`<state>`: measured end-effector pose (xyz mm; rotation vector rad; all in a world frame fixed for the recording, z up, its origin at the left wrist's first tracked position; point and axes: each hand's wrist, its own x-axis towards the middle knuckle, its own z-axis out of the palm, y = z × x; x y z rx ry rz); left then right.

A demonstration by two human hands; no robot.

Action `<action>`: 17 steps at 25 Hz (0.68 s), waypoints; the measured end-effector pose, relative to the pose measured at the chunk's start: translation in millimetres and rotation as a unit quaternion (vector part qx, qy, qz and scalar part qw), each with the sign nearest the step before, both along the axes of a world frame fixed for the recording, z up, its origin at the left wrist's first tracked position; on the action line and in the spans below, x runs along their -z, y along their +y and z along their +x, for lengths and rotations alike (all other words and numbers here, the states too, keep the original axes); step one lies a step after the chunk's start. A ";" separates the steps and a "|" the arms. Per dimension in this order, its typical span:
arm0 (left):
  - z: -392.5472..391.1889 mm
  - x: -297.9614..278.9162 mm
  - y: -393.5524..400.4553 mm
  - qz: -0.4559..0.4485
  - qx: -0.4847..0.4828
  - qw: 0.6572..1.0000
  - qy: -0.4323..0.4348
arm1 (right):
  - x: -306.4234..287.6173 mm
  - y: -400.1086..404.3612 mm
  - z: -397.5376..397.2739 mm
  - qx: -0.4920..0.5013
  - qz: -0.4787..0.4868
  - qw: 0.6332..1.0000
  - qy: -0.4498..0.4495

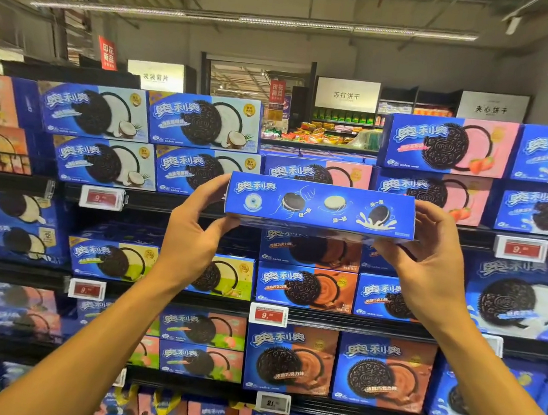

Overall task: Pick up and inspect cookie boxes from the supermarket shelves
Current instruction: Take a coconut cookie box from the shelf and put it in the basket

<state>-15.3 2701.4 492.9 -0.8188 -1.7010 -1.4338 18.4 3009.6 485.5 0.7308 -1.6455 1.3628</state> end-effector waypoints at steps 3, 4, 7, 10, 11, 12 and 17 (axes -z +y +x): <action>-1.0 0.1 -2.3 0.005 0.008 1.000 0.003 | -1.1 -0.6 -1.1 0.002 0.007 1.000 0.009; -1.1 0.3 -3.1 0.004 0.008 1.000 0.003 | -1.5 -0.6 -1.2 0.002 0.008 1.000 0.010; -1.5 0.2 -5.2 -0.006 0.000 1.000 0.004 | -0.7 -1.6 -1.1 -0.001 0.012 1.000 0.009; -1.3 -0.8 -10.1 -0.010 0.027 0.999 -0.016 | -2.0 -1.4 -0.6 -0.005 0.017 1.000 -0.009; -1.7 -0.9 -12.1 -0.014 0.053 0.998 -0.030 | -4.0 -1.5 0.6 -0.008 0.013 1.000 -0.021; -2.0 -0.9 -13.6 -0.016 0.082 0.995 -0.047 | -6.1 -2.0 2.0 -0.012 0.008 0.999 -0.035; -2.5 -1.0 -12.9 0.061 0.192 0.966 -0.161 | -9.1 -17.0 7.4 -0.029 -0.029 0.996 -0.083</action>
